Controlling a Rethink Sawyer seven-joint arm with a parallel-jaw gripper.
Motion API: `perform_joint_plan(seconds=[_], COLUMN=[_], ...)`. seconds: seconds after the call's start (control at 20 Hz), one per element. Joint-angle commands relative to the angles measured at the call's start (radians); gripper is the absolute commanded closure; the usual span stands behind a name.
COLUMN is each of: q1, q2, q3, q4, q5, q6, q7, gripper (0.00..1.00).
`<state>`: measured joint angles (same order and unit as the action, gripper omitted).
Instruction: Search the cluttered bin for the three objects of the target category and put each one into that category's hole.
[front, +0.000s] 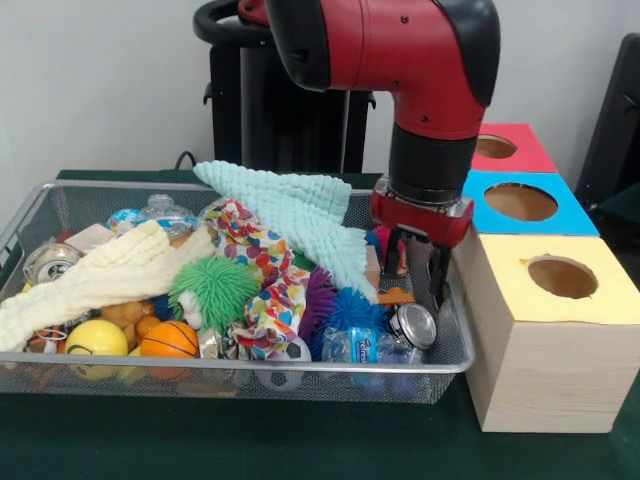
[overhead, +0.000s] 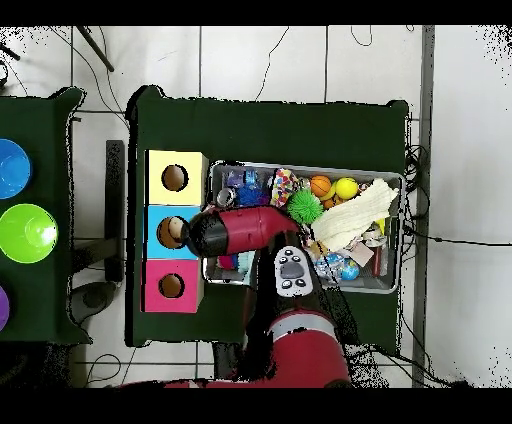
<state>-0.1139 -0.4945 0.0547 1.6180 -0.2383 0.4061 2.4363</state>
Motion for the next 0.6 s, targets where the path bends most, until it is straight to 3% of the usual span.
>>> perform_joint_plan(seconds=[0.05,0.2,0.35,0.6], q1=[0.096,0.111,0.056,-0.022], q2=[0.02,0.017,0.009,-0.008], q3=[-0.046,-0.095,-0.075,-0.048], q4=[0.156,0.171,0.225,0.305], q5=[0.144,0.19,0.251,0.231], q6=[-0.072,-0.104,-0.083,-0.104], q7=[0.347,0.367,0.359,0.255], gripper=[0.0,0.0,0.0,0.0])
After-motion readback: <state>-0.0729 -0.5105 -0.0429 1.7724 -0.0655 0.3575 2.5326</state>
